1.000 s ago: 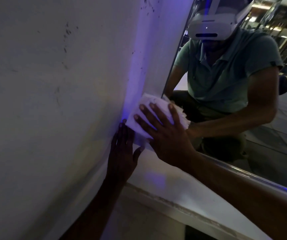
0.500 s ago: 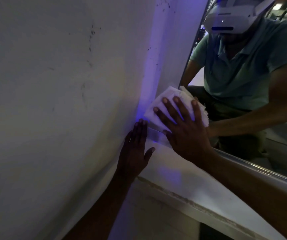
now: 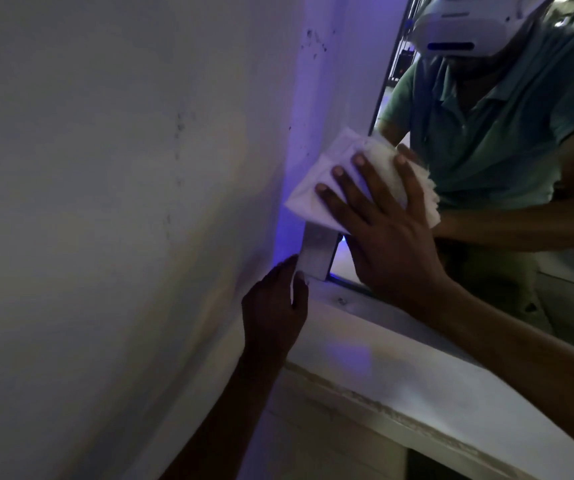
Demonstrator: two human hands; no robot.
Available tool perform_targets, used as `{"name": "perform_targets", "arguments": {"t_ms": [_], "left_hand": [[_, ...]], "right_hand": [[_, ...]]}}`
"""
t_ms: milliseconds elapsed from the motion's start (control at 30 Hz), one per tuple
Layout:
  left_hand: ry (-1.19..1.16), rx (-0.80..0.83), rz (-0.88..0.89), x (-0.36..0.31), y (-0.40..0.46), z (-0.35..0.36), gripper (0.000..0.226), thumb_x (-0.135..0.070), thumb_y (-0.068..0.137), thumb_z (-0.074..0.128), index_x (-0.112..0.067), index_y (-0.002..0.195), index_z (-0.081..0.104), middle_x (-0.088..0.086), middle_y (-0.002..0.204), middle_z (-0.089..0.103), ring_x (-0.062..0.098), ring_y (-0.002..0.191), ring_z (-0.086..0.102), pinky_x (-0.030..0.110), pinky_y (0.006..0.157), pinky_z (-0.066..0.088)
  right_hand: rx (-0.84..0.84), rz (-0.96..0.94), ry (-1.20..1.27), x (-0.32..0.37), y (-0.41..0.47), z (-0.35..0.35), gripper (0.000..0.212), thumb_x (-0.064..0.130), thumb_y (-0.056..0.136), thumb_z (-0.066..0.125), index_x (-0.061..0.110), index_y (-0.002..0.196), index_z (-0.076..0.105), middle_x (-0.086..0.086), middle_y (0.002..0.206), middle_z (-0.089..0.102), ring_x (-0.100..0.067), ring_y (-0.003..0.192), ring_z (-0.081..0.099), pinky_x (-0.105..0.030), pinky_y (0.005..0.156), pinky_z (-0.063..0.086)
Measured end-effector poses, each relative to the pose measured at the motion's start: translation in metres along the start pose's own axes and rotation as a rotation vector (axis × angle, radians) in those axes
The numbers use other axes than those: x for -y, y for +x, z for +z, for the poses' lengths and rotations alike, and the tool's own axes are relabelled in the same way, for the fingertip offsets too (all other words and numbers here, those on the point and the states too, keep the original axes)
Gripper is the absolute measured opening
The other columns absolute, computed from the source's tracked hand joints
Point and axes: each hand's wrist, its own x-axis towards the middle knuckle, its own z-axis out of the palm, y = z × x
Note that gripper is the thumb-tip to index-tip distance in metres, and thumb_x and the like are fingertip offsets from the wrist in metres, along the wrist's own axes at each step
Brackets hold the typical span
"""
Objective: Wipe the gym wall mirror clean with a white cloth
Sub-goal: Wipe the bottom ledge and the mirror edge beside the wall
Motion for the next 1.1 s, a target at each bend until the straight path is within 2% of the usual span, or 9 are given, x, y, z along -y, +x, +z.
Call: {"name": "perform_targets", "arguments": {"t_ms": [167, 333, 467, 600, 767, 867, 967, 1033, 1100], "left_hand": [[-0.173, 0.143, -0.248, -0.050, 0.061, -0.060, 0.046, -0.039, 0.099, 0.044, -0.019, 0.126, 0.076, 0.001, 0.106, 0.081, 0.023, 0.085, 0.079, 0.036, 0.072, 0.063], [-0.251, 0.129, -0.388, -0.111, 0.139, -0.139, 0.044, -0.027, 0.100, 0.043, -0.016, 0.130, 0.074, -0.001, 0.114, 0.080, 0.009, 0.096, 0.071, 0.016, 0.084, 0.047], [-0.329, 0.142, -0.397, -0.162, 0.218, -0.208, 0.041, -0.024, 0.101, 0.045, -0.012, 0.128, 0.074, 0.000, 0.117, 0.079, 0.013, 0.104, 0.074, 0.018, 0.091, 0.050], [-0.440, 0.202, -0.465, -0.221, 0.302, -0.276, 0.045, -0.036, 0.098, 0.046, -0.014, 0.122, 0.076, -0.004, 0.108, 0.080, 0.004, 0.096, 0.072, 0.010, 0.085, 0.051], [-0.557, 0.363, -0.558, -0.291, 0.374, -0.345, 0.047, -0.044, 0.093, 0.047, -0.020, 0.121, 0.076, -0.001, 0.106, 0.081, 0.011, 0.098, 0.077, 0.044, 0.093, 0.061], [-0.620, 0.392, -0.635, -0.346, 0.396, -0.374, 0.024, -0.025, 0.102, 0.055, -0.023, 0.116, 0.075, 0.001, 0.100, 0.080, 0.014, 0.092, 0.078, 0.045, 0.090, 0.063], [-0.712, 0.405, -0.707, -0.399, 0.401, -0.390, 0.024, -0.005, 0.108, 0.052, -0.010, 0.118, 0.073, 0.003, 0.094, 0.078, 0.010, 0.082, 0.076, 0.025, 0.076, 0.061], [-0.734, 0.396, -0.744, -0.434, 0.396, -0.395, 0.025, -0.005, 0.108, 0.052, -0.005, 0.121, 0.073, 0.007, 0.096, 0.079, 0.013, 0.082, 0.077, 0.022, 0.072, 0.059], [-0.742, 0.381, -0.774, -0.466, 0.386, -0.397, 0.025, -0.006, 0.108, 0.052, -0.005, 0.123, 0.072, 0.011, 0.099, 0.080, 0.019, 0.085, 0.078, 0.023, 0.072, 0.060]], "right_hand": [[0.115, 0.072, 0.316, -0.017, 0.041, -0.049, 0.051, 0.012, 0.094, 0.055, 0.006, 0.143, 0.064, -0.016, 0.143, 0.066, -0.030, 0.136, 0.060, -0.045, 0.121, 0.030], [0.374, 0.552, 0.716, -0.052, 0.125, -0.133, 0.041, 0.029, 0.101, 0.052, 0.018, 0.137, 0.070, -0.012, 0.101, 0.079, -0.030, 0.086, 0.068, -0.033, 0.068, 0.042], [0.426, 0.911, 0.998, -0.090, 0.186, -0.205, 0.030, 0.020, 0.110, 0.055, 0.014, 0.136, 0.068, -0.001, 0.107, 0.070, -0.015, 0.093, 0.064, -0.025, 0.079, 0.041], [0.375, 1.398, 1.345, -0.125, 0.217, -0.270, 0.019, 0.021, 0.109, 0.056, 0.013, 0.120, 0.069, -0.008, 0.097, 0.071, -0.022, 0.084, 0.066, -0.034, 0.081, 0.051], [0.231, 1.835, 1.548, -0.181, 0.240, -0.356, 0.035, 0.026, 0.105, 0.061, 0.002, 0.129, 0.067, -0.017, 0.108, 0.070, -0.030, 0.089, 0.067, -0.038, 0.078, 0.052], [0.107, 1.930, 1.675, -0.218, 0.237, -0.414, 0.036, 0.027, 0.105, 0.060, 0.001, 0.130, 0.066, -0.013, 0.105, 0.076, -0.025, 0.090, 0.071, -0.036, 0.077, 0.057], [0.001, 1.929, 1.820, -0.252, 0.220, -0.462, 0.033, 0.032, 0.101, 0.062, 0.003, 0.117, 0.068, -0.010, 0.098, 0.076, -0.027, 0.085, 0.072, -0.039, 0.075, 0.058], [-0.019, 1.891, 2.015, -0.272, 0.197, -0.489, 0.046, 0.044, 0.083, 0.070, 0.005, 0.102, 0.082, -0.017, 0.109, 0.077, -0.034, 0.091, 0.078, -0.042, 0.070, 0.064], [-0.025, 1.787, 2.192, -0.290, 0.172, -0.511, 0.058, 0.058, 0.084, 0.060, 0.010, 0.106, 0.085, -0.019, 0.125, 0.075, -0.035, 0.109, 0.076, -0.049, 0.082, 0.065]]}}
